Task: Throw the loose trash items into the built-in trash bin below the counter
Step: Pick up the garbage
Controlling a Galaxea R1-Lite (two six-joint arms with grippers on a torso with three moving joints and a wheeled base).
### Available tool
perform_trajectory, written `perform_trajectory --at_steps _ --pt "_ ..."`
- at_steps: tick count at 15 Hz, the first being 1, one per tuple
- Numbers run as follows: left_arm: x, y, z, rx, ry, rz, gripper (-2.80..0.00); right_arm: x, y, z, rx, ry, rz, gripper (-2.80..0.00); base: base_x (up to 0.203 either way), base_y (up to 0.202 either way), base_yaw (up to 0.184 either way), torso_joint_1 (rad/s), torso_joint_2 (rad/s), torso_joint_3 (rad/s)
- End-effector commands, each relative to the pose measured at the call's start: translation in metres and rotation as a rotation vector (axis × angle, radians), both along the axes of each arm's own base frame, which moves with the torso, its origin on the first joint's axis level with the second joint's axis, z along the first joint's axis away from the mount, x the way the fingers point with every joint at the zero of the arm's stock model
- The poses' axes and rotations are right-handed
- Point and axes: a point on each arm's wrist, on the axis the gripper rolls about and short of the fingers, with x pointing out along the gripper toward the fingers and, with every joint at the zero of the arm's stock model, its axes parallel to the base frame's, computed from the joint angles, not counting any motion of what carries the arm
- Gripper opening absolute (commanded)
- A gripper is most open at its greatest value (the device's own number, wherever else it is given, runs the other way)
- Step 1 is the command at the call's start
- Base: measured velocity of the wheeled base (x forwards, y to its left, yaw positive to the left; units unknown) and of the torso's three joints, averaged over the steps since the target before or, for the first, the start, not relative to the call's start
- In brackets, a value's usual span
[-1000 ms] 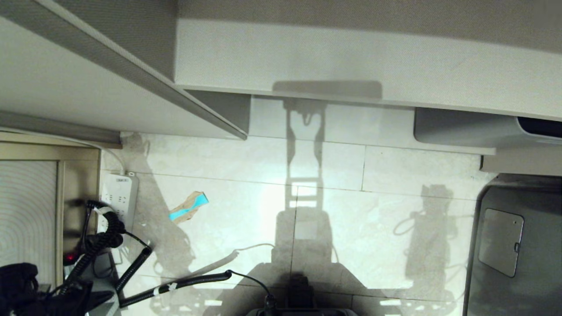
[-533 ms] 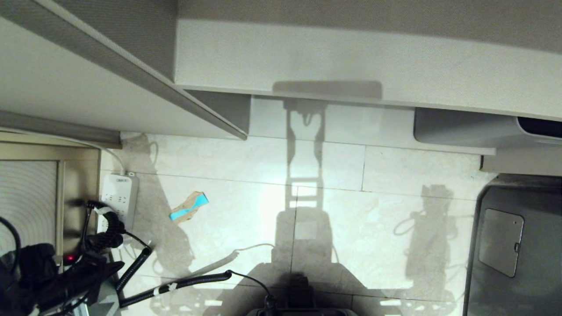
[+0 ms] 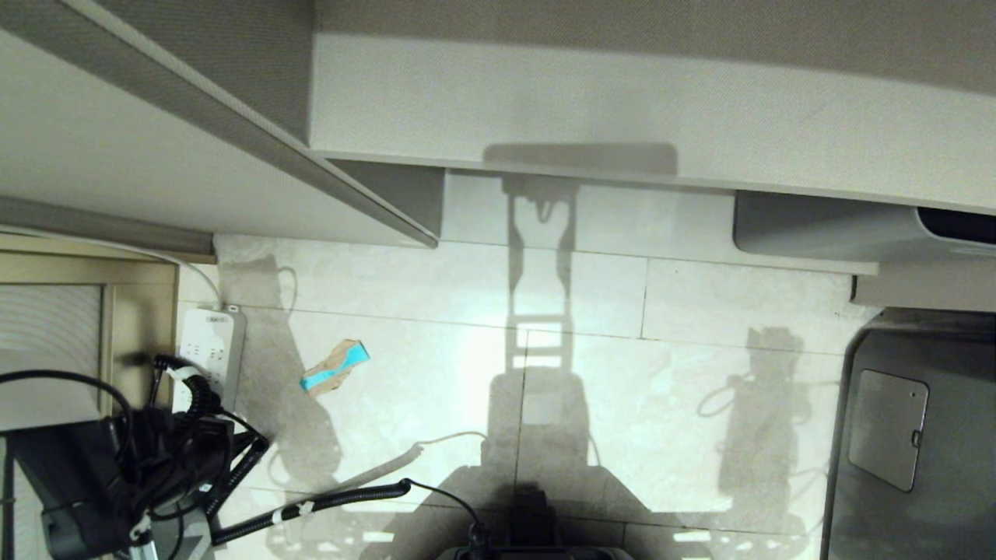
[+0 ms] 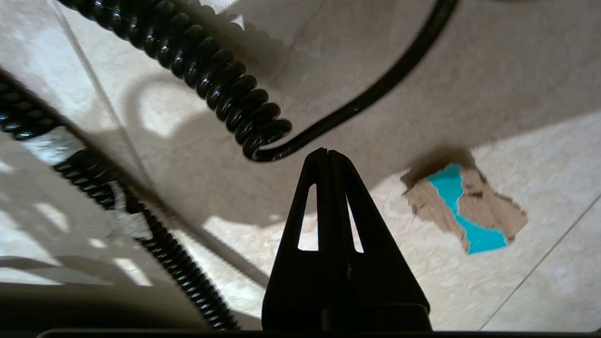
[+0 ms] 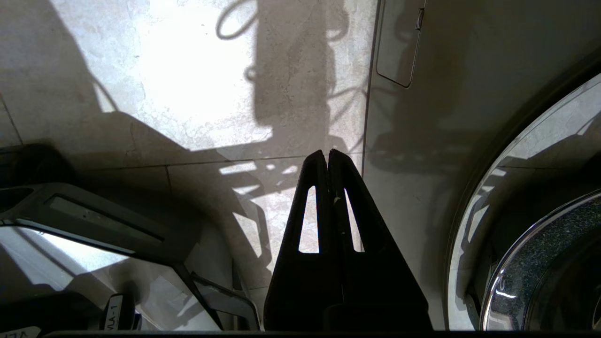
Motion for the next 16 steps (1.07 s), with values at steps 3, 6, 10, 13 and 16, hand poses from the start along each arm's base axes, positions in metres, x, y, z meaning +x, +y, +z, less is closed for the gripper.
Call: perform_trajectory --at_steps 3,6,10,13,16 --pt "0.011 -0.003 -0.005 -0.077 -0.019 -0.009 0.00 0.000 0.000 0.000 -0.001 -0.001 0.000 -2.80 0.000 0.000 0.000 0.000 0.00 0.000" --pt "0.013 -0.010 0.005 -0.131 -0.038 -0.046 0.00 0.000 0.000 0.000 -0.001 -0.001 0.000 -2.80 0.000 0.000 0.000 0.000 0.00 0.000" --pt "0.025 -0.007 0.016 -0.233 -0.087 0.000 0.00 0.000 0.000 0.000 -0.001 -0.001 0.000 -2.80 0.000 0.000 0.000 0.000 0.00 0.000" --pt "0.036 -0.003 0.014 -0.285 -0.106 0.028 0.00 0.000 0.000 0.000 -0.001 0.000 0.000 -2.80 0.000 0.000 0.000 0.000 0.00 0.000" --pt "0.040 -0.003 0.009 -0.372 -0.095 0.070 0.00 0.000 0.000 0.000 0.000 0.000 0.000 -2.80 0.000 0.000 0.000 0.000 0.00 0.000"
